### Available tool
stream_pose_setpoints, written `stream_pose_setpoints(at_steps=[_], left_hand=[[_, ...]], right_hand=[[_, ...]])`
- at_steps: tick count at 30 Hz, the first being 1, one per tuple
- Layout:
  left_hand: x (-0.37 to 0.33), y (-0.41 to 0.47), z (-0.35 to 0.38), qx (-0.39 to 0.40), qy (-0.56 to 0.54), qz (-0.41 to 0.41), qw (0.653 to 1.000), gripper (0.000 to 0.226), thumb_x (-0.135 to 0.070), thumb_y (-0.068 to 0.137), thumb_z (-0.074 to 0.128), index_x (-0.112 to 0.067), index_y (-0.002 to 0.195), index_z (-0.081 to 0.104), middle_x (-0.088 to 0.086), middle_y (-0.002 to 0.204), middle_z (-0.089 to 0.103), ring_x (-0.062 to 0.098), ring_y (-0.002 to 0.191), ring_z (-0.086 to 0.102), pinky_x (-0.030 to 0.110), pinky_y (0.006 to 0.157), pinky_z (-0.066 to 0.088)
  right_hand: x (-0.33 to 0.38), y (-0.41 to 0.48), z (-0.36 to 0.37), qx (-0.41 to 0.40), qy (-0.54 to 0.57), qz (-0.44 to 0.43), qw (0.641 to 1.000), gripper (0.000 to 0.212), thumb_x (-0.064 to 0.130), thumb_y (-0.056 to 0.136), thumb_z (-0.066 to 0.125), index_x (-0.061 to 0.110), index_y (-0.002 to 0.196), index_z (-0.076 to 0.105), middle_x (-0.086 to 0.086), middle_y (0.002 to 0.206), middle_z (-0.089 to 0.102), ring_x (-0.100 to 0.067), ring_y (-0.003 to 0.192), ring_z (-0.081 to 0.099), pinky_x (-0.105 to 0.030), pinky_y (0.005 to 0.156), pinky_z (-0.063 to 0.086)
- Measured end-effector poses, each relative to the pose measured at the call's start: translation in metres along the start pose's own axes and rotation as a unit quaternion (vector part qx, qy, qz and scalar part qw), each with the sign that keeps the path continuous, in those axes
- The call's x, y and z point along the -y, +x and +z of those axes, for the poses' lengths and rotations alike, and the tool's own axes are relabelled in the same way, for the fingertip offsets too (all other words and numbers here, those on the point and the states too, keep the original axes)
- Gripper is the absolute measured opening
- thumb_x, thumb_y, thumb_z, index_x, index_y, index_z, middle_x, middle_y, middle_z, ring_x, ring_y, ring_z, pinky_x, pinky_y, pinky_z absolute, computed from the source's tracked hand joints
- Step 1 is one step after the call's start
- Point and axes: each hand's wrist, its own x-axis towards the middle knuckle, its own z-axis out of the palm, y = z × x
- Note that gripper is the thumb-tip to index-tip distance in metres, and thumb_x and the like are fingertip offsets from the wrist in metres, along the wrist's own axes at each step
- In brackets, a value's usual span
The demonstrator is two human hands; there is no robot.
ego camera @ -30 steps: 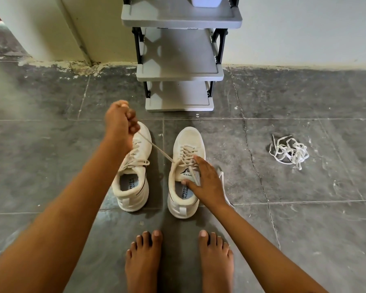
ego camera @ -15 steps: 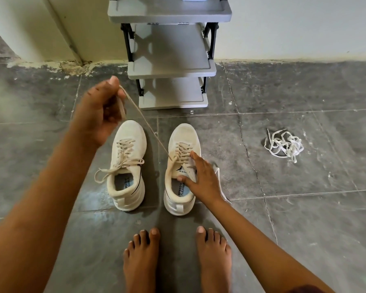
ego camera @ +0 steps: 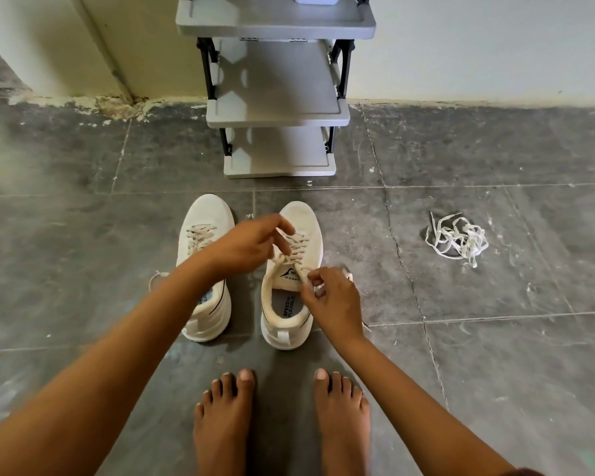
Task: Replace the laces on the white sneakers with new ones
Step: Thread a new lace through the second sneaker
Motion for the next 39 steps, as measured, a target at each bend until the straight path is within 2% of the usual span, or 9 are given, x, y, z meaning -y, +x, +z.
stream_pose_setpoints(at_steps=[3, 6, 10, 15, 21, 25, 32, 36, 39], left_hand=[[0.004, 0.002, 0.019, 0.021, -0.008, -0.018, 1.000, 0.021, 0.006, 0.093, 0.042, -0.007, 0.106, 0.053, 0.015, 0.099, 0.068, 0.020, 0.075, 0.064, 0.023, 0.069, 0.054], [0.018, 0.004, 0.038, -0.040, 0.001, -0.039, 0.998, 0.008, -0.002, 0.088, 0.058, -0.005, 0.092, 0.064, 0.014, 0.085, 0.072, 0.016, 0.065, 0.067, 0.026, 0.069, 0.057], [0.026, 0.001, 0.057, -0.079, 0.016, -0.068, 0.994, 0.008, -0.010, 0.082, 0.068, -0.012, 0.089, 0.073, 0.006, 0.081, 0.072, 0.017, 0.074, 0.068, 0.033, 0.079, 0.056], [0.019, 0.000, 0.069, -0.109, 0.077, -0.086, 0.987, 0.008, -0.018, 0.081, 0.066, -0.018, 0.086, 0.073, 0.001, 0.082, 0.071, 0.014, 0.076, 0.064, 0.026, 0.071, 0.051], [0.017, -0.001, 0.077, -0.111, 0.137, -0.082, 0.981, 0.014, -0.023, 0.085, 0.059, -0.016, 0.092, 0.069, 0.004, 0.089, 0.069, 0.021, 0.083, 0.062, 0.031, 0.070, 0.048], [0.021, -0.001, 0.078, -0.101, 0.131, -0.073, 0.983, 0.018, -0.022, 0.087, 0.061, -0.017, 0.101, 0.071, 0.006, 0.096, 0.070, 0.022, 0.090, 0.063, 0.031, 0.076, 0.047], [0.025, -0.003, 0.084, -0.148, 0.133, -0.063, 0.978, 0.015, -0.022, 0.089, 0.056, -0.018, 0.093, 0.069, 0.004, 0.088, 0.069, 0.017, 0.075, 0.056, 0.024, 0.062, 0.036], [0.026, -0.002, 0.085, -0.141, 0.136, -0.064, 0.979, 0.014, -0.023, 0.087, 0.056, -0.019, 0.092, 0.069, 0.004, 0.089, 0.069, 0.022, 0.081, 0.060, 0.026, 0.063, 0.037], [0.026, -0.002, 0.089, -0.156, 0.117, -0.072, 0.978, 0.013, -0.022, 0.086, 0.057, -0.020, 0.090, 0.068, 0.003, 0.087, 0.069, 0.021, 0.082, 0.060, 0.026, 0.063, 0.037]], right_hand=[[0.004, 0.003, -0.002, -0.005, -0.002, 0.026, 1.000, 0.017, 0.024, 0.087, 0.063, 0.010, 0.093, 0.071, -0.005, 0.087, 0.069, -0.017, 0.070, 0.064, -0.027, 0.063, 0.048], [0.001, 0.008, -0.005, 0.016, 0.054, 0.097, 0.994, 0.019, 0.023, 0.086, 0.065, 0.011, 0.098, 0.073, -0.004, 0.090, 0.072, -0.010, 0.074, 0.061, -0.022, 0.068, 0.048], [-0.004, 0.011, -0.006, 0.045, 0.142, 0.161, 0.976, 0.021, 0.017, 0.084, 0.070, 0.008, 0.102, 0.072, -0.007, 0.092, 0.072, -0.010, 0.079, 0.062, -0.025, 0.080, 0.051], [-0.007, 0.011, -0.008, 0.053, 0.189, 0.180, 0.964, 0.014, 0.013, 0.082, 0.071, 0.009, 0.096, 0.071, -0.003, 0.083, 0.068, -0.009, 0.075, 0.061, -0.025, 0.079, 0.053], [-0.008, 0.011, -0.007, 0.060, 0.203, 0.179, 0.961, 0.011, 0.015, 0.082, 0.071, 0.013, 0.093, 0.069, 0.003, 0.078, 0.064, -0.010, 0.076, 0.061, -0.025, 0.079, 0.053], [-0.008, 0.011, -0.007, 0.063, 0.201, 0.175, 0.962, 0.010, 0.017, 0.082, 0.071, 0.015, 0.092, 0.068, 0.003, 0.080, 0.064, -0.010, 0.077, 0.061, -0.025, 0.079, 0.053], [-0.010, 0.011, -0.006, 0.061, 0.189, 0.166, 0.966, 0.010, 0.017, 0.082, 0.071, 0.017, 0.092, 0.068, 0.010, 0.075, 0.062, -0.001, 0.070, 0.057, -0.020, 0.075, 0.050], [-0.010, 0.012, -0.007, 0.066, 0.193, 0.162, 0.965, 0.010, 0.017, 0.082, 0.071, 0.017, 0.091, 0.068, 0.014, 0.072, 0.060, 0.002, 0.067, 0.056, -0.014, 0.069, 0.046], [-0.010, 0.012, -0.009, 0.074, 0.200, 0.159, 0.964, 0.010, 0.019, 0.081, 0.072, 0.022, 0.088, 0.064, 0.013, 0.073, 0.061, 0.000, 0.068, 0.056, -0.018, 0.070, 0.048]])
